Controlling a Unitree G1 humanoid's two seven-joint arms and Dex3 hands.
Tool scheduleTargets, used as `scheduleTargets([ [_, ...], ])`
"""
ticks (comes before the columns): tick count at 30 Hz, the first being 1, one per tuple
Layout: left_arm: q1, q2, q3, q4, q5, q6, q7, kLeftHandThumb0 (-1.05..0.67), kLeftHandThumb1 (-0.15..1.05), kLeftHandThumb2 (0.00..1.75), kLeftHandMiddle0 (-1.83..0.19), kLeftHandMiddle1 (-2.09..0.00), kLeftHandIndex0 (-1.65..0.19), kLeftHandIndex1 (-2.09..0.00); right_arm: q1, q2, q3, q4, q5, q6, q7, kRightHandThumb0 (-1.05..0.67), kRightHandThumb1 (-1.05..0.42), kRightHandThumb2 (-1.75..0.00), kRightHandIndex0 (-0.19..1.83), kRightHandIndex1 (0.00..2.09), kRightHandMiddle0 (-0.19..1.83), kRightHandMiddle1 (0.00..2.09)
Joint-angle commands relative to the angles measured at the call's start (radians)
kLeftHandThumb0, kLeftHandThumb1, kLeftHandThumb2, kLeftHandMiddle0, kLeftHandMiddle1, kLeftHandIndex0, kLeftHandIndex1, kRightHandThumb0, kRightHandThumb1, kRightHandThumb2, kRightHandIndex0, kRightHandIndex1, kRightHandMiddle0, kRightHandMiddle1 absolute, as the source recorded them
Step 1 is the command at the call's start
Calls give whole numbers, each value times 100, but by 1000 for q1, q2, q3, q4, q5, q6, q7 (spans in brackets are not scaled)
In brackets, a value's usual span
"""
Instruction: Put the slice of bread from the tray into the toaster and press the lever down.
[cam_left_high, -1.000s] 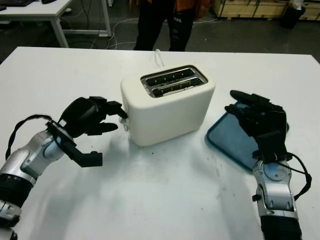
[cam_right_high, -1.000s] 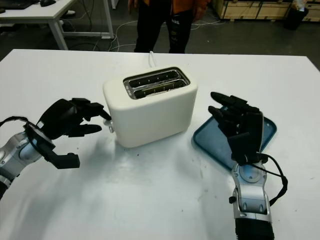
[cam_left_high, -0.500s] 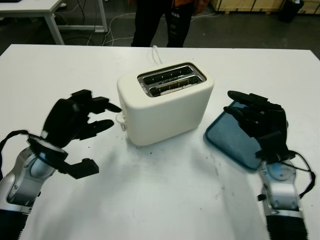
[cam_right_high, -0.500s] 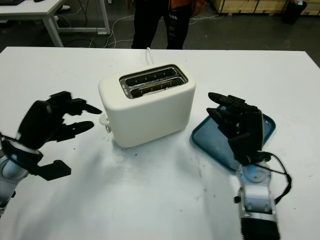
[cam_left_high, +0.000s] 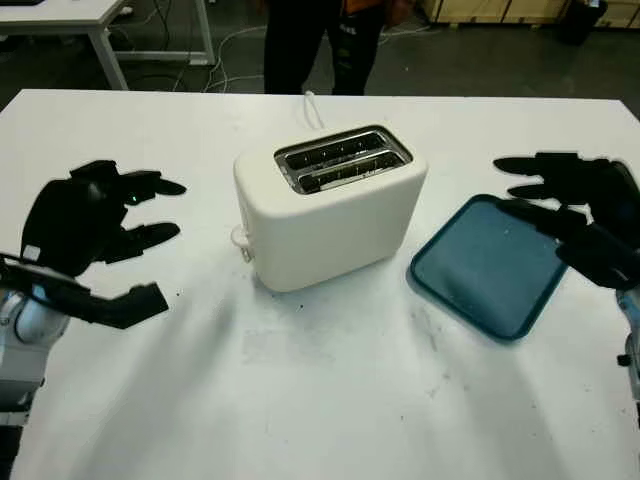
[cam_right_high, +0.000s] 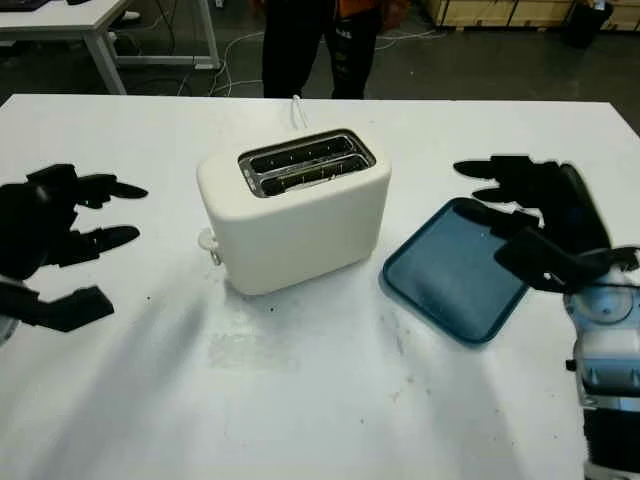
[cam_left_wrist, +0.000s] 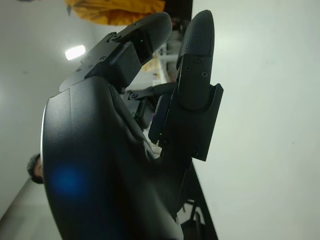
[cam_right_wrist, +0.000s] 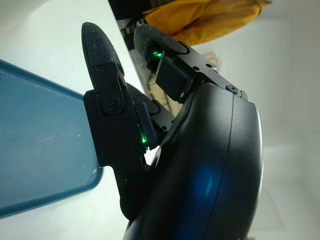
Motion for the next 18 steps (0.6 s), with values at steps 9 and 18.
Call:
scheduleTargets([
  [9,-122,14,-57,69,18,-13,-25,-60,92,15,-48,-128,-74,-42,-119,13,58,55,-41,16,-13,-53,-85,0,93,0,82,0],
  [18,-122,-1,-63,72,-1,-18,-30,-57,92,18,-51,-126,-75,-44,-102,66,97,111,-92,16,-88,-58,-88,-1,94,1,83,1],
])
